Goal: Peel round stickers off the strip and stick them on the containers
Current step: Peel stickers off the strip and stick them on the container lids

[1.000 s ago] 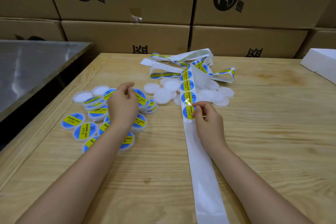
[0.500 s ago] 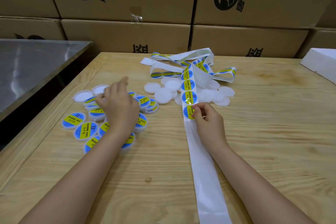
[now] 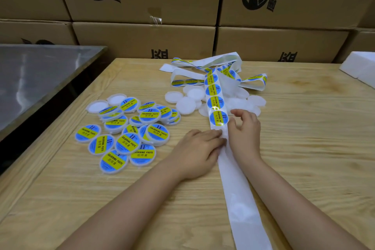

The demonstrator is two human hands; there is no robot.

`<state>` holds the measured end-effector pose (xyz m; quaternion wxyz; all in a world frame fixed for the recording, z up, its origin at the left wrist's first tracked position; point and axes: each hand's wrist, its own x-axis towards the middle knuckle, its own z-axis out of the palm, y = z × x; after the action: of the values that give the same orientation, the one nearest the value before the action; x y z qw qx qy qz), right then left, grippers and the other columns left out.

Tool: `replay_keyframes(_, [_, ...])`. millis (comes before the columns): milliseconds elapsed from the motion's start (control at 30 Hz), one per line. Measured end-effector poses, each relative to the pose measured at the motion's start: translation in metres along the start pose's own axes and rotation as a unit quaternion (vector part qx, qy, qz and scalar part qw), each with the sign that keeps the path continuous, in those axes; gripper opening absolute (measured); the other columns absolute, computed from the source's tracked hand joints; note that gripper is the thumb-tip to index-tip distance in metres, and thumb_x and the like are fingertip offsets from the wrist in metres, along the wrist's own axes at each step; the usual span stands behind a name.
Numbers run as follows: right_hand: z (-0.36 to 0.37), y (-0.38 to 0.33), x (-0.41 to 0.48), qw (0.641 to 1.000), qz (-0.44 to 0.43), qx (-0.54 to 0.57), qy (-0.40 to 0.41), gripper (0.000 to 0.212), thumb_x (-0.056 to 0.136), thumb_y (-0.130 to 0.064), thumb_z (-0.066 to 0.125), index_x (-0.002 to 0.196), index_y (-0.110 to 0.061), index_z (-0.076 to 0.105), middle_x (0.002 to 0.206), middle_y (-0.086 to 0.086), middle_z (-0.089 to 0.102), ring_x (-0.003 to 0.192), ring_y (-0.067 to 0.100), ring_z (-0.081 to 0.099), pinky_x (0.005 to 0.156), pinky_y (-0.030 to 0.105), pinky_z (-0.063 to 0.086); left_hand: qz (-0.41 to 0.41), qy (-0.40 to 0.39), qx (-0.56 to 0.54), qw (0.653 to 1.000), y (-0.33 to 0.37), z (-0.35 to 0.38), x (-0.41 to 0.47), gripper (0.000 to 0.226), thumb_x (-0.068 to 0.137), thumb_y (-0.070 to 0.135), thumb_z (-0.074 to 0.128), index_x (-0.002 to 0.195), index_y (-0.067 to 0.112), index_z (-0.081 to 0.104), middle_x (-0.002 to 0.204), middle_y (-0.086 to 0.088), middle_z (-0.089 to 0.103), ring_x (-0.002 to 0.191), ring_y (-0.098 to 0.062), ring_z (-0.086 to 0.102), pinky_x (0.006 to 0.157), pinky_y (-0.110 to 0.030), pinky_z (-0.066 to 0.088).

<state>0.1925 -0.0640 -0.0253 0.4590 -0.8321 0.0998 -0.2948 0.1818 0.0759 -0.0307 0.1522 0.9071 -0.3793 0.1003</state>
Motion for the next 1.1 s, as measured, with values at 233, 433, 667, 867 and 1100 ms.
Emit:
replay_keyframes(233, [-0.016, 0.031, 0.059, 0.947, 0.001, -0.287, -0.141, 0.063, 0.09, -0.026, 0.05, 0.147, -0.029, 0.024, 0.155, 0.01, 0.014, 0.139, 0.035, 0.011, 0.112, 0.039, 0.015, -0.026, -0.002, -0.036, 0.999, -0.003, 0.0, -0.002, 0.05, 0.094, 0.029, 0.044, 0.143, 0.025, 0.034, 0.148, 0.004, 0.036, 0.138, -0.011, 0.027, 0.11, -0.03, 0.021])
replay_keyframes(433, [-0.02, 0.043, 0.074, 0.937, -0.014, -0.292, -0.19, 0.057, 0.088, -0.041, 0.057, 0.14, -0.024, 0.039, 0.149, 0.007, 0.035, 0.136, 0.03, 0.031, 0.107, 0.04, 0.029, -0.029, -0.003, -0.025, 0.999, -0.003, 0.001, -0.002, 0.043, 0.095, 0.031, 0.043, 0.138, 0.023, 0.043, 0.148, 0.003, 0.037, 0.137, -0.011, 0.027, 0.11, -0.027, 0.018])
replay_keyframes(667, [-0.036, 0.028, 0.054, 0.953, 0.025, -0.257, -0.157, 0.049, 0.075, -0.04, 0.073, 0.112, -0.017, 0.05, 0.122, 0.008, 0.054, 0.113, 0.03, 0.049, 0.089, 0.041, 0.043, -0.041, 0.036, -0.022, 0.998, -0.003, 0.001, -0.001, 0.034, 0.094, 0.031, 0.045, 0.124, 0.021, 0.057, 0.139, 0.002, 0.049, 0.13, -0.013, 0.038, 0.105, -0.029, 0.026])
replay_keyframes(867, [-0.041, 0.023, 0.027, 0.948, -0.027, -0.299, -0.104, 0.05, 0.074, -0.046, 0.073, 0.107, -0.014, 0.053, 0.112, 0.002, 0.062, 0.107, 0.026, 0.055, 0.086, 0.038, 0.039, -0.047, 0.069, -0.017, 0.996, -0.004, 0.0, -0.001, 0.026, 0.092, 0.025, 0.048, 0.109, 0.014, 0.064, 0.119, -0.001, 0.061, 0.114, -0.019, 0.052, 0.095, -0.031, 0.035])
replay_keyframes(1100, [-0.039, 0.022, 0.017, 0.987, -0.079, -0.123, -0.062, 0.067, 0.073, -0.017, 0.076, 0.132, -0.008, 0.047, 0.127, 0.01, 0.054, 0.119, 0.029, 0.046, 0.1, 0.031, 0.032, -0.072, 0.05, -0.071, 0.994, -0.003, -0.002, -0.001, 0.044, 0.093, 0.027, 0.048, 0.135, 0.017, 0.044, 0.124, -0.003, 0.058, 0.114, -0.022, 0.05, 0.097, -0.03, 0.032])
